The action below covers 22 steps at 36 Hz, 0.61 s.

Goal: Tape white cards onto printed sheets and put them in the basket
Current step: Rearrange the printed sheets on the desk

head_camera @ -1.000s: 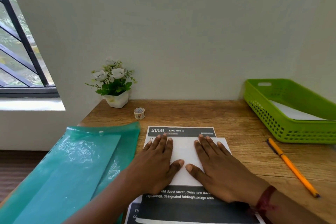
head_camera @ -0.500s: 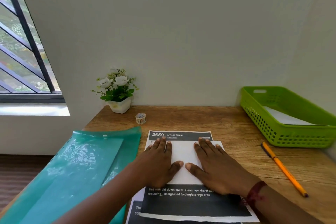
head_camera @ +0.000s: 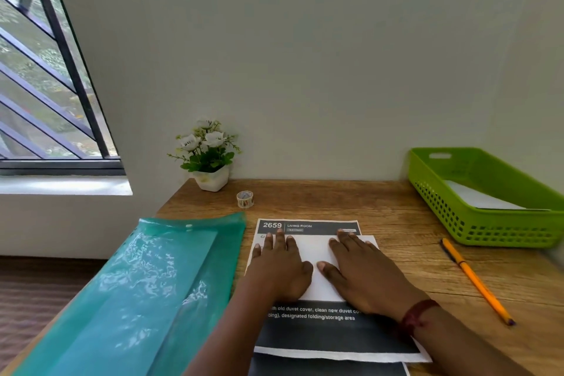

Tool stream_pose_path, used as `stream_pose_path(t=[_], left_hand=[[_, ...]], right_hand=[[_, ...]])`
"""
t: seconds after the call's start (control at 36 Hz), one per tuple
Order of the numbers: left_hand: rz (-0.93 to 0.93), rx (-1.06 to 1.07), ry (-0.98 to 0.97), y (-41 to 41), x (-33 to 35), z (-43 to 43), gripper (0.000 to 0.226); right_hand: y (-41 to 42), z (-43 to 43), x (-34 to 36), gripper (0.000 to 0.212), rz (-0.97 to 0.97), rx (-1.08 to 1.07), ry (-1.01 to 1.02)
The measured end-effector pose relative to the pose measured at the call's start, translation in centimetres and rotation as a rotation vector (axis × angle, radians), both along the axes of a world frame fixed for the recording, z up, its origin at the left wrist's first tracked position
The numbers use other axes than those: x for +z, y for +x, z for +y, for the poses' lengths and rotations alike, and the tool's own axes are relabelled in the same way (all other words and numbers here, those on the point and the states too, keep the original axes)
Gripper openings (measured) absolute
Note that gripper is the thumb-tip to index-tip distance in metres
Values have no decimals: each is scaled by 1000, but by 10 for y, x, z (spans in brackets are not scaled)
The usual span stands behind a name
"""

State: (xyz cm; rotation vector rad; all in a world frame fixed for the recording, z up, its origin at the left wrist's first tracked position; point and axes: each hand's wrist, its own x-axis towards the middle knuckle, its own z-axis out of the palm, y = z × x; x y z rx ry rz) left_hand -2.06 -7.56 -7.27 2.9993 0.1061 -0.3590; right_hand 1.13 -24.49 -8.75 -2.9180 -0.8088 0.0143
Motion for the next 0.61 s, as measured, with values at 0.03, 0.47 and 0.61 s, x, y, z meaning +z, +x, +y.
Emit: stream_pose_path(t=[0.03, 0.47, 0.61], left_hand=[[-16, 6, -7, -1, -2, -1, 68], [-267, 58, -116, 0, -20, 19, 62], [-308, 62, -210, -1, -15, 27, 62]], right_hand=[[0, 1, -2, 66, -8, -4, 5], [15, -21, 3, 58, 48, -7, 118], [27, -32, 5, 86, 48, 9, 143]])
